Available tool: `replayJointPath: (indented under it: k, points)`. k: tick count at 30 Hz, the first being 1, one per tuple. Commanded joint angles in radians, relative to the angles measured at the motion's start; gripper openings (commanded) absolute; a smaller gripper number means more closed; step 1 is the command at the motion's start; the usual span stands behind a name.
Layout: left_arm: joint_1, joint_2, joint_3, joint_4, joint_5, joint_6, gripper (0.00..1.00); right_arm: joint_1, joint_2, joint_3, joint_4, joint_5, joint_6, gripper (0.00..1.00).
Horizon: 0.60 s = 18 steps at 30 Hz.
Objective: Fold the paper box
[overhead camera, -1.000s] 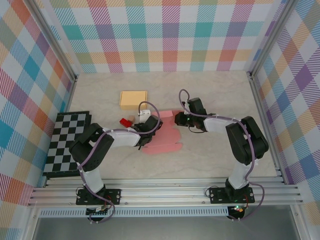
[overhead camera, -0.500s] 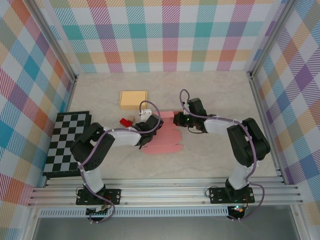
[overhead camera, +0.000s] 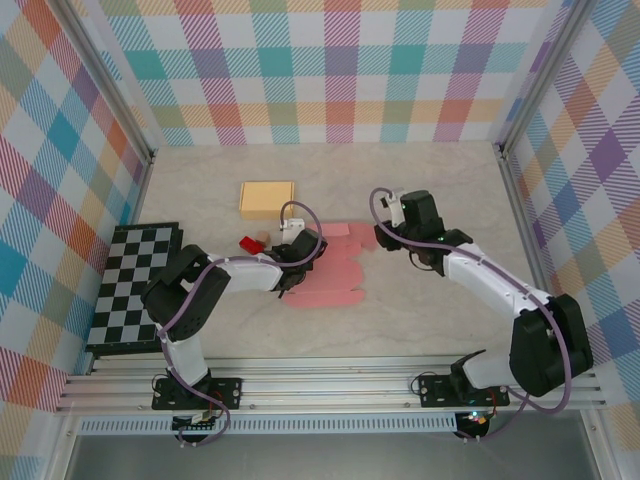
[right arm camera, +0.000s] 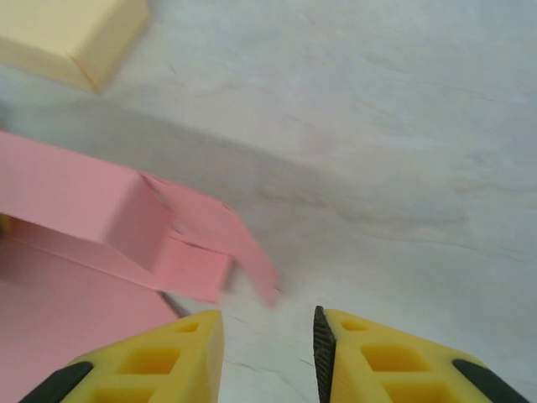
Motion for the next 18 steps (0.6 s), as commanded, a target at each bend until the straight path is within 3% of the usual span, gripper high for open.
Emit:
replayJointPath:
  k: [1, 4, 8, 11, 18]
  points:
    - [0.009, -0.015, -0.011, 0.015, 0.015, 0.027, 0.0, -0.077, -0.024, -0.046, -0.014, 0.014, -0.148, 0.4]
    - [0.011, -0.022, -0.032, 0.059, 0.046, 0.068, 0.0, -0.168, 0.028, -0.059, 0.09, -0.069, -0.286, 0.42]
    - [0.011, -0.024, -0.05, 0.094, 0.072, 0.12, 0.0, -0.267, 0.117, -0.092, 0.214, -0.28, -0.553, 0.43]
    - [0.012, -0.032, -0.06, 0.107, 0.072, 0.124, 0.0, -0.267, 0.181, -0.098, 0.212, -0.341, -0.709, 0.42]
    - [0.014, -0.019, -0.06, 0.13, 0.094, 0.142, 0.0, -0.235, 0.25, -0.1, 0.151, -0.442, -0.872, 0.41]
